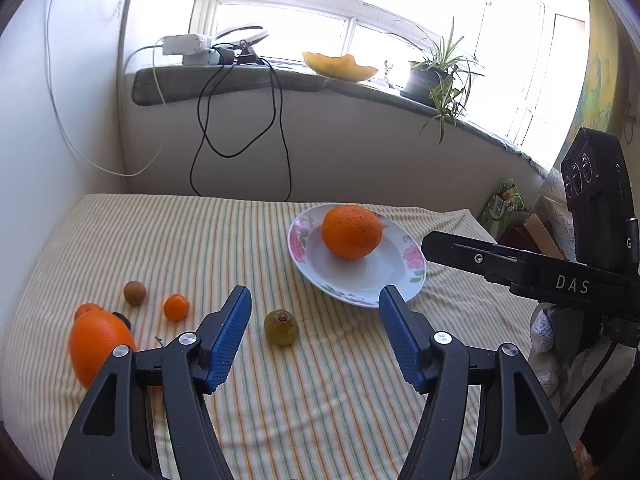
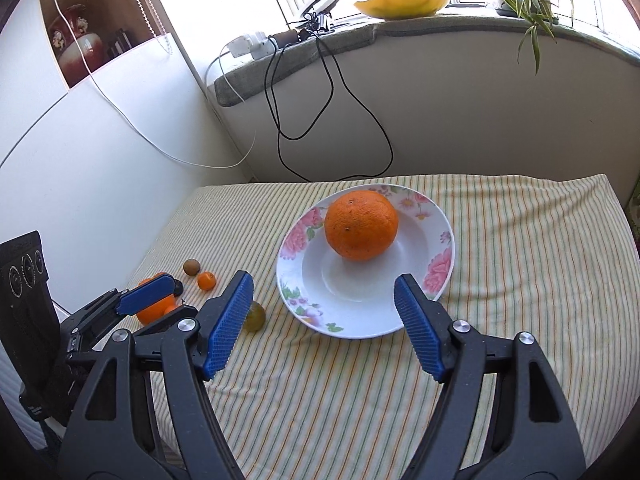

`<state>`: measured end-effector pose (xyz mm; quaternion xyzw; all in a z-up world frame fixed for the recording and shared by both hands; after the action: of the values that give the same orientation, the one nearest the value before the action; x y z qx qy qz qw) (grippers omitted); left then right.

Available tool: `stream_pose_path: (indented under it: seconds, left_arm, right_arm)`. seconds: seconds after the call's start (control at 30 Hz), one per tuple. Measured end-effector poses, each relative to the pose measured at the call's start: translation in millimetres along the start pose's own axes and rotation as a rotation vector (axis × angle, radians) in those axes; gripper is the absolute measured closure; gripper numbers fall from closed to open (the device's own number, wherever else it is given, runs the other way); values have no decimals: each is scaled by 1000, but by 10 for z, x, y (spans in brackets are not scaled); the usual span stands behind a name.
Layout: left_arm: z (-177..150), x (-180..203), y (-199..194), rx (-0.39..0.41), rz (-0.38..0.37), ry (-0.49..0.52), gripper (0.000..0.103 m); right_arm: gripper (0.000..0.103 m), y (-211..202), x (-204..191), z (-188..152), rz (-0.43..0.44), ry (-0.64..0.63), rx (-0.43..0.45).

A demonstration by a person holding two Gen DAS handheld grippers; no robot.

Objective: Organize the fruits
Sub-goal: 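Move the right tool to the second large orange among the fruit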

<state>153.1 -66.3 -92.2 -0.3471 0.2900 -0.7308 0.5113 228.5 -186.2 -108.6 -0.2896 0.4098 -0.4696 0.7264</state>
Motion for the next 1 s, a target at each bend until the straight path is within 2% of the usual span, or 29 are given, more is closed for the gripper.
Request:
stream_pose_path:
  seconds: [0.13,0.33,0.4,0.43,0.77,1.0]
  left_arm:
    - [-129,-195,-140,16,15,-33,34]
    - [-366,-574,-255,17,37,-110,31]
    - [-451,-715,-275,13,50,-141,31]
    - [-490,-785,-285,11,55,-155,31]
    - [-757,-1345,-299,-10,56,-282,31]
    - [-828,-1515,-286,-14,51,-317,31]
  right_arm:
    - [27,-40,-248,-54,37,-24,30]
    - [22,13,-672,-89,53,-109,14]
    - [12,58,-808,-94,50,-147,5]
    - [12,78,-870,-99,47,-162,3]
    - [12,501,-1446,-199,116,-272,-126]
    - [12,838,-1654,-230,188,-251,-215]
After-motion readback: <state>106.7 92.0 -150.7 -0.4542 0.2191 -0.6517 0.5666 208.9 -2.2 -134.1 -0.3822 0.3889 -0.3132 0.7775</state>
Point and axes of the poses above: each gripper's, at about its wrist camera, not at the fingertips, and y roughly the way its jaws point, x to its right, z to its top, the point moved 8 cm from there along y, roughly the way its jaws point, and after that the axes turned 15 degrees about -x, right-handed, at the moved point
